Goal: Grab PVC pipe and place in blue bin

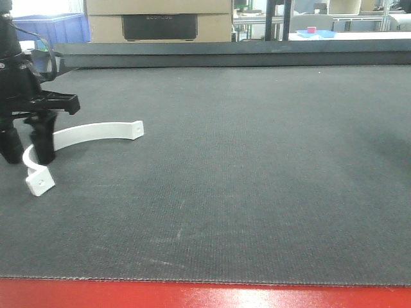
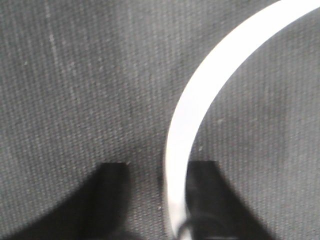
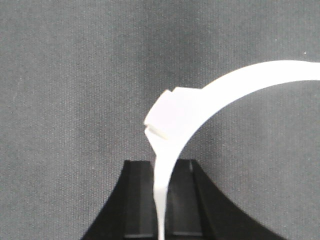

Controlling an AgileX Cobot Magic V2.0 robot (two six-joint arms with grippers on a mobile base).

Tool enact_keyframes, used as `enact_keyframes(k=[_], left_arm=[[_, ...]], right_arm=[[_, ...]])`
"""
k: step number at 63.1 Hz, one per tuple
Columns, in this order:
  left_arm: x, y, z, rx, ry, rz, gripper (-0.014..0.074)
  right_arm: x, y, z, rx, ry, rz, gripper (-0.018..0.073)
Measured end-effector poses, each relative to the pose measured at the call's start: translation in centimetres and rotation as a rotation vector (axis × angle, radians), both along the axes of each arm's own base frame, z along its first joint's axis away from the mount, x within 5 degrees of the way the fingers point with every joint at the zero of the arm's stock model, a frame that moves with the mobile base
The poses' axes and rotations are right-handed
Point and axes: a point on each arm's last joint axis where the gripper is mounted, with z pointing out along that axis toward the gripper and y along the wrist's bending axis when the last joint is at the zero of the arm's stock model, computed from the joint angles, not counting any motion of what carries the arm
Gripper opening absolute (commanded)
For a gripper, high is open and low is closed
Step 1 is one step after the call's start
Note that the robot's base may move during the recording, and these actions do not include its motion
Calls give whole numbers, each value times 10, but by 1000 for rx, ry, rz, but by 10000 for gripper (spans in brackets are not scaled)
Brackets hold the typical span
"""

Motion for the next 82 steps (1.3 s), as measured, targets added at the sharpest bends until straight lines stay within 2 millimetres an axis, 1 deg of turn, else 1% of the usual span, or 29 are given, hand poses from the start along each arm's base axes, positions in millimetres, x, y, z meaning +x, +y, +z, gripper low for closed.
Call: enact_keyframes(k=[4,19,25,29,36,39,45,49,56,58,65,71,72,79,80,81,82], left_arm=[[0,0,0,2,5,1,-114],[-1,0,1,2,18,5,-111],[-3,0,6,7,51,6,-111],[-5,1,14,9,60,7,-111],[-13,2,46,-3,-4,8,-111],[-20,3,67,-13,-57,9,-111],[-37,4,106,-35,-157,10,-111],[-53,6,134,-55,-230,11,-111],[-82,7,174,-109,-341,12,-111],[-92,7,185,-125,-383,11,-111],[-120,11,208,-157,-539,10,-111],[-140,12,213,-195,-672,15,-111],[-146,13,215,-204,-700,16,-111],[-170,15,207,-261,-821,33,-111],[-172,15,201,-265,-824,37,-111],[-177,16,201,-274,-857,40,-111],[-180,16,195,-277,-859,43,-111]], right_arm=[[1,0,0,1,-8,-1,-168],[0,0,2,1,-21,-1,-168],[-5,0,12,0,-45,0,-168],[-9,0,25,-1,-79,1,-168],[-21,1,50,-3,-164,1,-168],[-29,1,61,-4,-205,1,-168],[-42,1,76,-6,-263,1,-168],[-50,2,83,-7,-294,1,-168],[-57,2,89,-8,-323,1,-168],[-58,2,90,-8,-329,1,-168],[-61,3,94,-17,-387,13,-168],[-66,5,95,-29,-486,35,-168],[-68,6,96,-30,-507,38,-168],[-82,10,93,-31,-635,53,-168],[-84,11,92,-30,-651,56,-168],[-88,12,91,-30,-674,59,-168],[-90,12,90,-27,-688,59,-168]])
